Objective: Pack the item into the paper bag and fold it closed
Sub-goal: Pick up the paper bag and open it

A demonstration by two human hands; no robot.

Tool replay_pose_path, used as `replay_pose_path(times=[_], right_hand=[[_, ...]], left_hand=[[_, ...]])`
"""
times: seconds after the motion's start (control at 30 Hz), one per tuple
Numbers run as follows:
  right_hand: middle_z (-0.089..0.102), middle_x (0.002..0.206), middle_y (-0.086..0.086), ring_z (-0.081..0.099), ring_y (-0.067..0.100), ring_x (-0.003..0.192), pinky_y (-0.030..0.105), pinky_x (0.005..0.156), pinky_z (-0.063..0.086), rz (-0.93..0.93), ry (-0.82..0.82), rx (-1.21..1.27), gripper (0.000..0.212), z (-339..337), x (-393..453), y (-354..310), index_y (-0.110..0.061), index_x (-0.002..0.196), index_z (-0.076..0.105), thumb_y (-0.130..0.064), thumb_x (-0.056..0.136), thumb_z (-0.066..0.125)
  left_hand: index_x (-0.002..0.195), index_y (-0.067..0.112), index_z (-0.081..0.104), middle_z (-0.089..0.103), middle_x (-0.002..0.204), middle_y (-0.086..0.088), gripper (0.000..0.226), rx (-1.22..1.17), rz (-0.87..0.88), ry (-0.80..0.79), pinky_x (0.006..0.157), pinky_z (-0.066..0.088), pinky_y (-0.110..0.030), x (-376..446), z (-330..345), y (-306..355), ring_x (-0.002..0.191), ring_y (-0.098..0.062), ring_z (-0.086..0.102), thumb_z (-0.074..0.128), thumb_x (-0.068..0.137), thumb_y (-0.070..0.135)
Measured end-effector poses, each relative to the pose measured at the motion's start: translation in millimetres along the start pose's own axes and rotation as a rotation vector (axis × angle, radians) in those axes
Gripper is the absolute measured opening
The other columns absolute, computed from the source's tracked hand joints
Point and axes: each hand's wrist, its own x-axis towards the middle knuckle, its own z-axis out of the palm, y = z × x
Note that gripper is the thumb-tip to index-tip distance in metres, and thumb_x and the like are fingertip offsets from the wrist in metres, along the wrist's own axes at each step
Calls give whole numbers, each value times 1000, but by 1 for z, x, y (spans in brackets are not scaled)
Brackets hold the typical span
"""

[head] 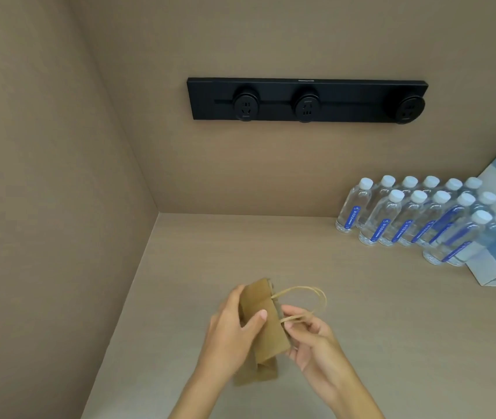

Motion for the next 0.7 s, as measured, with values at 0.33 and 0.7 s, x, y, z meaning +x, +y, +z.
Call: replay_pose_path(times=[0.33,0.7], right_hand=[[74,96,16,70,26,84,34,64,56,-5,-16,-70,50,13,-1,11,-10,119,61,-9,72,78],[49,75,11,42,18,43,31,43,38,-254,217,-518,62,33,7,10,-38,122,48,9,80,54]], left_hand=[[149,28,30,61,135,14,86,-449,-41,-265,109,44,-35,-21,-5,8,124,-1,56,77,78,35],[60,11,58,57,58,-9,22,-235,-222,-80,62,57,-51,-7,-27,4,54,-28,59,50,80,6]])
